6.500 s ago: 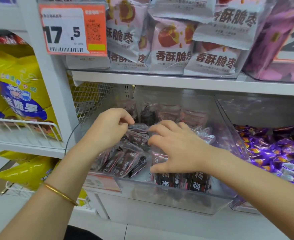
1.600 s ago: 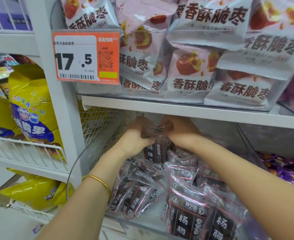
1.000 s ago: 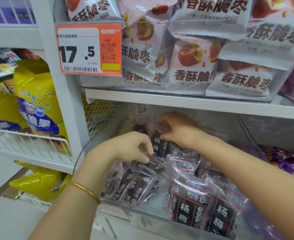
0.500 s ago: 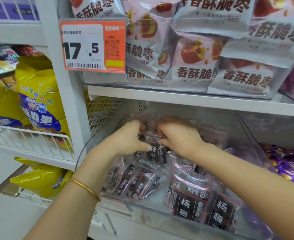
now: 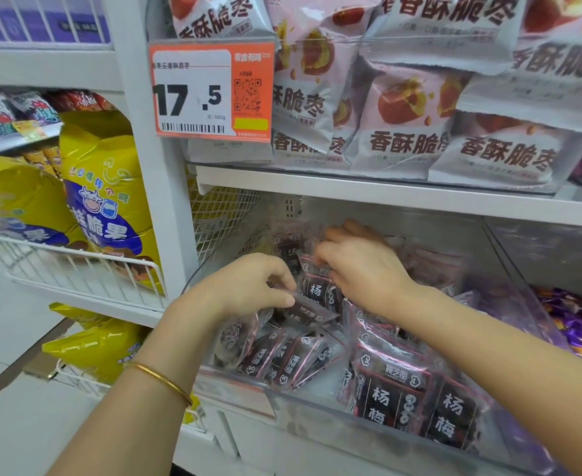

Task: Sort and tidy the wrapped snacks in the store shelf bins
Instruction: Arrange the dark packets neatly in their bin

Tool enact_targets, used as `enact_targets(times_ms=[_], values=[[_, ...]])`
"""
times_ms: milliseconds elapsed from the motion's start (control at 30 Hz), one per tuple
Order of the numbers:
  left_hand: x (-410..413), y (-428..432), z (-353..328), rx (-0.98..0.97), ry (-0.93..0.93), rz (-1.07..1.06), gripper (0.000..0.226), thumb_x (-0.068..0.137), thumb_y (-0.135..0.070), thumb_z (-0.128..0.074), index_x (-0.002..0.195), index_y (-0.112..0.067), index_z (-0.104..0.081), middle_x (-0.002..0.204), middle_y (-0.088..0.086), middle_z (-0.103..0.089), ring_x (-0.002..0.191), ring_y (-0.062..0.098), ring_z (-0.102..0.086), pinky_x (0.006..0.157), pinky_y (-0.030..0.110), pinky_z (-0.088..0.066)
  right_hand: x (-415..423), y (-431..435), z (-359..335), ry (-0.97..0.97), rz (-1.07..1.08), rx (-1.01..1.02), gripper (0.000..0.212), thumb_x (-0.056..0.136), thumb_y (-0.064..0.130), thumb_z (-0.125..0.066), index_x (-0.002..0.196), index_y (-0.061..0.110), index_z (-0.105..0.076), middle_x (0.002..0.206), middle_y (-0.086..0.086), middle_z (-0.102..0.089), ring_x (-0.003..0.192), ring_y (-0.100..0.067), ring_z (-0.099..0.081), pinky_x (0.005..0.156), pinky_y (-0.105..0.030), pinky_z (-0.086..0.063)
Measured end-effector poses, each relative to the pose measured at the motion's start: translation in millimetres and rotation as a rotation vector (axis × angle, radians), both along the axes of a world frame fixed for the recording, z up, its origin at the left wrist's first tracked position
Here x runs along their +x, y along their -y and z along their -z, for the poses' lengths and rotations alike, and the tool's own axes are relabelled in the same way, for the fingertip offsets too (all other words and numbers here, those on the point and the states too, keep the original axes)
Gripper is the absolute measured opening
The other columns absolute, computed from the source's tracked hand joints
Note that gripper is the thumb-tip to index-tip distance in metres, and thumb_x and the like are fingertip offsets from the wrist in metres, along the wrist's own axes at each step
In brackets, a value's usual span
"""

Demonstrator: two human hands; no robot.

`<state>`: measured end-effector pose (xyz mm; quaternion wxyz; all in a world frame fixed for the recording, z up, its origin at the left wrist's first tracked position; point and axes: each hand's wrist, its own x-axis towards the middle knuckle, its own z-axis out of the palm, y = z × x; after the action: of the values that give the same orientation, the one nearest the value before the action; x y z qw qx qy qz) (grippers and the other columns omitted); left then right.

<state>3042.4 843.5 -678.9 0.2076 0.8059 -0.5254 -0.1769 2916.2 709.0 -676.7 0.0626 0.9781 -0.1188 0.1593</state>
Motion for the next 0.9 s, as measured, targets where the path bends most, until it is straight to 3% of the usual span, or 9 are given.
enact_targets(times_ms=[100, 167, 200, 267, 333, 467, 600, 767, 900], values=[[2.3, 2.2, 0.4, -0.023, -0.021, -0.038, 0.022, 0.079, -0.026, -0.072, 0.098, -0.018, -0.065, 0.087, -0.012, -0.061, 0.075, 0.000, -0.056, 0.064, 0.013, -0.042, 1.1, -5.9, -8.1, 0.031, -0.080, 0.274, 0.025, 0.085, 0.008, -0.051, 0.102, 0.020, -0.065, 0.103, 0.003, -0.062, 0.101, -0.020, -0.054, 0.081, -0.035, -0.049], [5.9, 1.0, -2.7, -0.005, -0.156, -0.058, 0.032, 0.077, -0.024, -0.074, 0.106, -0.016, -0.063, 0.098, -0.003, -0.065, 0.089, 0.009, -0.062, 0.080, 0.021, -0.050, 2.6, -13.5, -12.5, -0.002, -0.122, 0.460, 0.022, 0.085, 0.019, -0.054, 0.103, 0.021, -0.066, 0.097, 0.002, -0.066, 0.093, -0.018, -0.059, 0.079, -0.037, -0.050], [8.1, -1.1, -5.4, 0.008, -0.271, -0.065, 0.034, 0.078, -0.022, -0.073, 0.109, -0.016, -0.062, 0.104, 0.000, -0.066, 0.097, 0.012, -0.063, 0.088, 0.026, -0.050, 3.4, -15.9, -12.9, -0.064, -0.130, 0.463, 0.021, 0.085, 0.030, -0.055, 0.101, 0.022, -0.066, 0.095, 0.003, -0.066, 0.092, -0.017, -0.058, 0.078, -0.037, -0.050], [13.5, -3.8, -11.1, -0.009, -0.555, -0.118, 0.032, 0.085, -0.019, -0.066, 0.117, -0.015, -0.059, 0.114, 0.003, -0.064, 0.108, 0.014, -0.059, 0.098, 0.033, -0.046, 5.5, -16.5, -12.8, -0.229, -0.122, 0.237, 0.038, 0.080, 0.055, -0.056, 0.100, 0.024, -0.063, 0.096, 0.005, -0.061, 0.094, -0.016, -0.051, 0.076, -0.036, -0.049], [22.6, 3.5, -7.4, -0.109, -0.716, -0.251, 0.035, 0.091, -0.012, -0.057, 0.126, -0.011, -0.054, 0.125, 0.005, -0.058, 0.116, 0.015, -0.054, 0.103, 0.036, -0.042, 5.6, -10.8, -12.1, -0.305, -0.099, 0.117, 0.045, 0.076, 0.063, -0.058, 0.101, 0.026, -0.061, 0.102, 0.007, -0.056, 0.095, -0.015, -0.050, 0.076, -0.035, -0.049], [31.7, 32.1, 16.9, -0.108, -0.400, -0.463, 0.038, 0.090, -0.013, -0.053, 0.127, -0.005, -0.052, 0.123, 0.005, -0.057, 0.112, 0.022, -0.052, 0.100, 0.034, -0.041, 4.3, 4.0, -10.8, -0.252, -0.119, 0.320, 0.026, 0.080, 0.050, -0.063, 0.089, 0.026, -0.065, 0.098, 0.009, -0.057, 0.090, -0.013, -0.055, 0.077, -0.037, -0.050], [28.4, 51.2, 34.1, 0.039, -0.312, -0.464, 0.030, 0.094, -0.017, -0.047, 0.119, -0.005, -0.059, 0.120, 0.011, -0.060, 0.103, 0.025, -0.055, 0.088, 0.028, -0.042, 3.9, 12.4, -2.3, -0.210, -0.144, 0.363, 0.021, 0.083, 0.045, -0.062, 0.086, 0.025, -0.066, 0.098, 0.010, -0.057, 0.091, -0.012, -0.055, 0.079, -0.038, -0.050], [24.5, 58.2, 35.6, 0.055, -0.366, -0.494, 0.036, 0.097, -0.018, -0.046, 0.129, -0.004, -0.049, 0.129, 0.013, -0.054, 0.118, 0.027, -0.050, 0.084, 0.024, -0.035, 4.8, 20.5, 0.9, -0.192, -0.176, 0.444, 0.018, 0.083, 0.044, -0.062, 0.083, 0.026, -0.065, 0.097, 0.012, -0.057, 0.089, -0.011, -0.057, 0.079, -0.040, -0.051], [27.5, 57.0, 38.1, -0.024, -0.525, -0.542, 0.031, 0.090, -0.013, -0.060, 0.117, -0.001, -0.054, 0.117, 0.012, -0.060, 0.105, 0.029, -0.057, 0.090, 0.036, -0.048, 4.5, 23.6, 3.5, -0.185, -0.192, 0.463, 0.018, 0.083, 0.044, -0.062, 0.080, 0.026, -0.064, 0.094, 0.012, -0.058, 0.087, -0.012, -0.058, 0.078, -0.041, -0.051]])
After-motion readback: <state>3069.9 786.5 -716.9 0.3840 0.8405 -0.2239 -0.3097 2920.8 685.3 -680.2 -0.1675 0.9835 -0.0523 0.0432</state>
